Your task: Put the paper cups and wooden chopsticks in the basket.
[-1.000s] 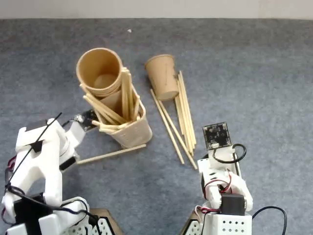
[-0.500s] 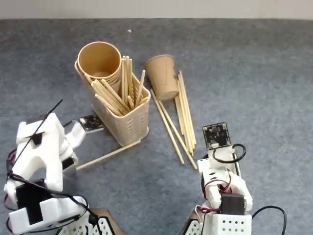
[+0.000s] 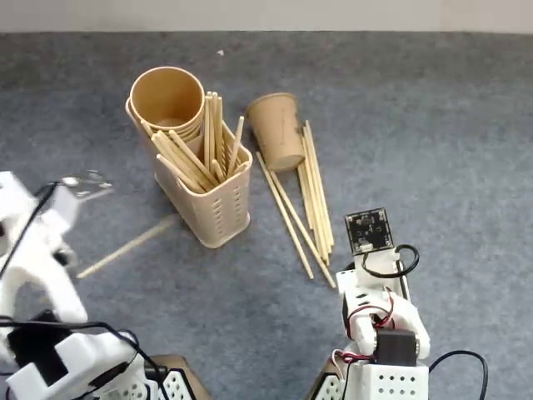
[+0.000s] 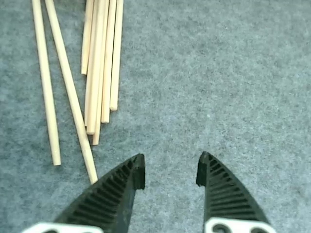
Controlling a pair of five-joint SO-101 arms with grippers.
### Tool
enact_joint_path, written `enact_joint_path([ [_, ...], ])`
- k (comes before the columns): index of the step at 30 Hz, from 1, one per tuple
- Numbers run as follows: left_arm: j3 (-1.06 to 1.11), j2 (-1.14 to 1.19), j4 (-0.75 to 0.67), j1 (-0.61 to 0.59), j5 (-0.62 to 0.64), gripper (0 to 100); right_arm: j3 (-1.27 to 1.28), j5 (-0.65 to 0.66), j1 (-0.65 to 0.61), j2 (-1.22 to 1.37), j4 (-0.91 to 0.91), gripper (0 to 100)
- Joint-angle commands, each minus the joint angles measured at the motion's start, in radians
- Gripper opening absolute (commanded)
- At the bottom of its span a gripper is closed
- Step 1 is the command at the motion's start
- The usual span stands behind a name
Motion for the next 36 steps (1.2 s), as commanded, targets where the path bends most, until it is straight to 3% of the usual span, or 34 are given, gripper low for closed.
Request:
enact_joint_path([
  [1, -0.122, -0.005, 0.037, -0.134, -0.123, 1, -0.007, 0.006, -0.012, -0.005, -0.016, 18.3],
  [8, -0.294, -0.005, 0.1, -0.245, -0.109, 1, -0.007, 0.006, -0.012, -0.005, -0.016, 18.3],
  [12, -0.366, -0.007, 0.097, -0.245, 0.046, 1, -0.007, 0.006, -0.012, -0.005, -0.016, 18.3],
  [16, -0.412, -0.065, 0.083, -0.159, 0.245, 1, -0.007, 0.006, -0.012, -0.005, -0.016, 18.3],
  [22, -0.412, -0.372, -0.012, 0.047, 0.545, 1, -0.007, 0.006, -0.012, -0.005, -0.016, 18.3],
  [28, -0.42, -0.634, -0.035, 0.36, 0.83, 1, -0.007, 0.006, -0.012, -0.005, -0.016, 18.3],
  [36, -0.397, -0.74, -0.308, 0.825, 1.243, 0, -0.005, 0.006, -0.041, -0.005, -0.016, 18.3],
])
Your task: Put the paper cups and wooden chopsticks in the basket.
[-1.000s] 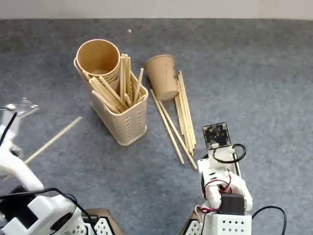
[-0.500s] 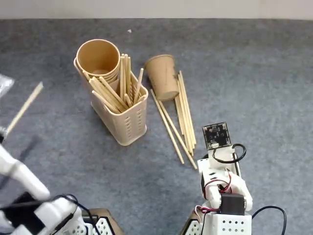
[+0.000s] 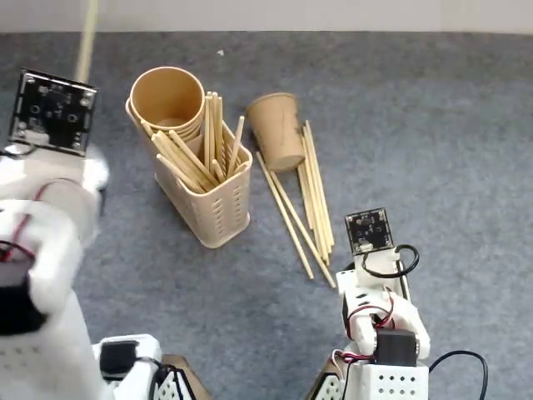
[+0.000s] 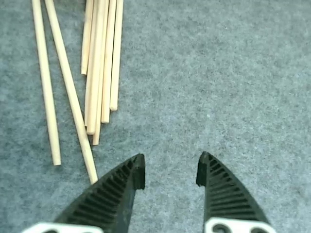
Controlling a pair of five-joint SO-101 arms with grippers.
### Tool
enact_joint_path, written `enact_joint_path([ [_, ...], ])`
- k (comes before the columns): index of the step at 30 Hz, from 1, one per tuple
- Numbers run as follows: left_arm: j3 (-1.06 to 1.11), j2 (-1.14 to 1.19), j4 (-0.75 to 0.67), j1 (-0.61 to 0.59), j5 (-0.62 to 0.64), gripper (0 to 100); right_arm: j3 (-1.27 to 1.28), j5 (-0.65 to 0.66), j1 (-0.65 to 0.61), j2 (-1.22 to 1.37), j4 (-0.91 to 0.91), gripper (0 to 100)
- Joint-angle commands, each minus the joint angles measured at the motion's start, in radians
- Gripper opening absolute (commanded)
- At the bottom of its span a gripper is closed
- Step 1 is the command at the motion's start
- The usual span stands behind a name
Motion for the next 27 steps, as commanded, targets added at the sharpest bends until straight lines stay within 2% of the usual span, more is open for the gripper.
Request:
enact_joint_path([
  [1, 0.013, -0.03, -0.161, 0.257, 0.21, 0, -0.005, 0.006, -0.048, -0.005, -0.016, 18.3],
  [5, 0.225, -0.031, -0.333, 0.349, 0.256, 1, -0.005, 0.006, -0.051, -0.005, -0.016, 18.3],
  [10, 0.539, -0.073, -0.624, 0.355, 0.207, 7, -0.005, 0.006, -0.053, -0.005, -0.016, 18.3],
  [16, 0.829, -0.16, -0.862, 0.377, 0.196, 8, 0.018, 0.008, -0.053, -0.005, -0.031, 18.3],
  [19, 0.924, -0.166, -0.936, 0.354, 0.196, 9, 0.051, 0.011, -0.053, -0.005, -0.076, 18.3],
  [23, 0.974, -0.166, -0.957, 0.34, 0.196, 17, 0.059, 0.011, -0.053, -0.005, -0.076, 18.3],
  [27, 0.977, -0.166, -0.954, 0.34, 0.196, 16, 0.059, 0.011, -0.053, -0.005, -0.076, 18.3],
])
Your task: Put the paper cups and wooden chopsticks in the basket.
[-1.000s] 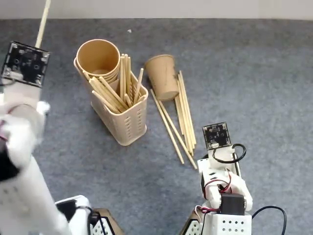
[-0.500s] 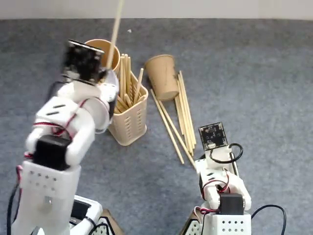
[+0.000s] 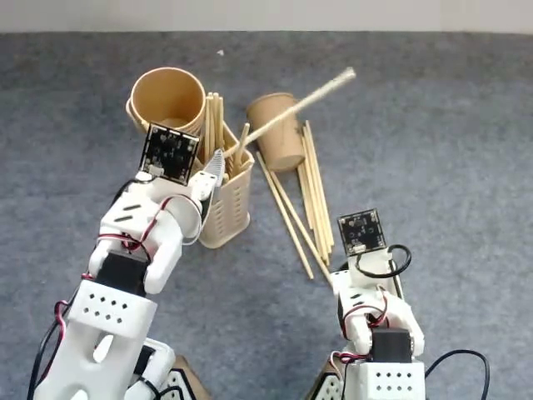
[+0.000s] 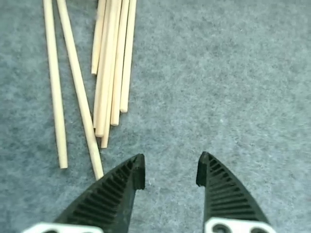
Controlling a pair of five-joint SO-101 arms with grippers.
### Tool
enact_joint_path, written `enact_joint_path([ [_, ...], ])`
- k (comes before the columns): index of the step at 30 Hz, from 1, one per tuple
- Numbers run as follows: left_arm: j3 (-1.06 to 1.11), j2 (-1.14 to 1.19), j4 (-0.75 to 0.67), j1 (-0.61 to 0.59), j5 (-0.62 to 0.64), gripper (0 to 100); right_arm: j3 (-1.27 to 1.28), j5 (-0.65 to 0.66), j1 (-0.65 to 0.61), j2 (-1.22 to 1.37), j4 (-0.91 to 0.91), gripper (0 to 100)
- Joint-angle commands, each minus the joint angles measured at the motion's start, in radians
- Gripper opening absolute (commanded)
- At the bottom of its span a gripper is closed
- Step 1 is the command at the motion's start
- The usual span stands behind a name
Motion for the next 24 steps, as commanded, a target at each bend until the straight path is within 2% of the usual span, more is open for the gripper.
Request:
enact_joint_path([
  [1, -0.004, -0.016, -0.012, -0.01, -0.014, 16, -0.002, 0.011, -0.01, -0.005, -0.018, 18.3],
  [5, -0.016, -0.036, -0.009, -0.004, -0.014, 16, -0.002, 0.011, -0.01, -0.005, -0.018, 18.3],
  [8, -0.05, -0.111, 0.048, -0.001, -0.014, 16, -0.002, 0.011, -0.01, -0.005, -0.019, 18.3],
  [21, -0.4, -0.421, 0.422, -0.01, -0.012, 15, -0.002, 0.011, -0.005, 0.002, -0.015, 18.3],
  [24, -0.473, -0.453, 0.493, -0.084, -0.009, 15, -0.012, 0.012, 0.028, 0.004, -0.015, 18.3],
])
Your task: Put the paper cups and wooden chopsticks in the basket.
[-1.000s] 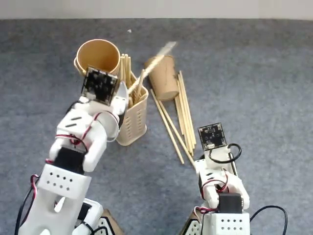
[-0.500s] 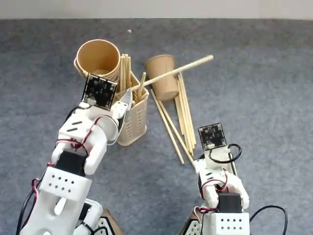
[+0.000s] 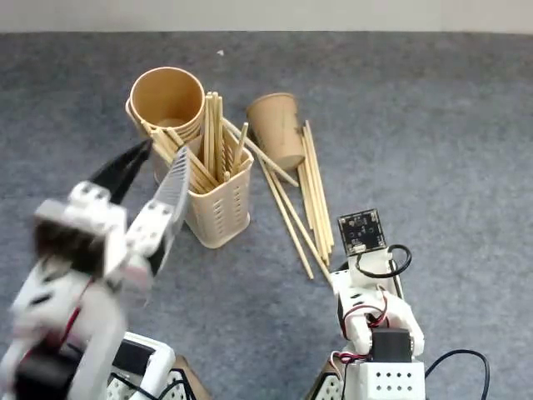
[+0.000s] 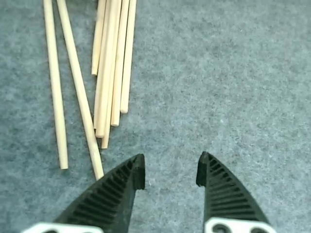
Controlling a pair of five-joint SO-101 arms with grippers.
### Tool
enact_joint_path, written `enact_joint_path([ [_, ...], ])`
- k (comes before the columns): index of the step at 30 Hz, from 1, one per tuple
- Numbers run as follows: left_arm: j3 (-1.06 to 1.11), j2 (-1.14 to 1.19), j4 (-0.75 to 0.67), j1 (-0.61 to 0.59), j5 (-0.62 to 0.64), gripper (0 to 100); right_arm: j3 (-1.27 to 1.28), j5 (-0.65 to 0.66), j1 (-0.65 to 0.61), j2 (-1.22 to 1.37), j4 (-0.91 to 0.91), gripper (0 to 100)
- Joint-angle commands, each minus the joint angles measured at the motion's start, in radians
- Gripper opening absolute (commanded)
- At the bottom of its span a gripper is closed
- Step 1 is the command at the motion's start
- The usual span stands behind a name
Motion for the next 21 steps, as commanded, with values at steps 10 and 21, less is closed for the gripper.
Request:
enact_joint_path([
  [10, -0.236, 0.407, 0.427, -0.568, 0.06, 16, -0.251, 0.012, 0.025, 0.053, 0.096, 18.3],
  [21, -0.22, 0.975, 0.391, -0.584, 0.176, 16, -0.742, -0.032, -0.159, 1.116, -0.091, 18.3],
])
